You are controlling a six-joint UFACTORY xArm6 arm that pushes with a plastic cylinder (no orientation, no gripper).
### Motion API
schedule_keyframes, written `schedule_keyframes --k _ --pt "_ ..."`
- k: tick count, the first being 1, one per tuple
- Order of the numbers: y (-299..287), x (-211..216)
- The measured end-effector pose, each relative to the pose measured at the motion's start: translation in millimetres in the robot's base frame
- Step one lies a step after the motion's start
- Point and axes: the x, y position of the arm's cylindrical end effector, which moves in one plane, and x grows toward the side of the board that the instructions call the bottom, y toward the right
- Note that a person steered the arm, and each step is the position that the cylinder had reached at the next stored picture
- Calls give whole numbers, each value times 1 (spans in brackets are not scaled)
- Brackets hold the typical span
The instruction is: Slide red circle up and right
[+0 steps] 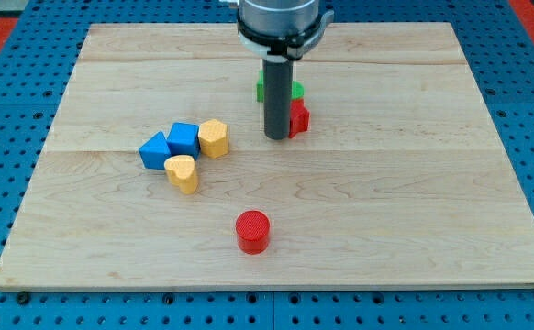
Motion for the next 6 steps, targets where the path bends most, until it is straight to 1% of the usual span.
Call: schedule_keyframes --k 1,2,3,4,5,6 --pt "11 -1" --pt "25 55" --pt "78 131" --pt "10 203" --pt "-68 203" --pt "-35 165"
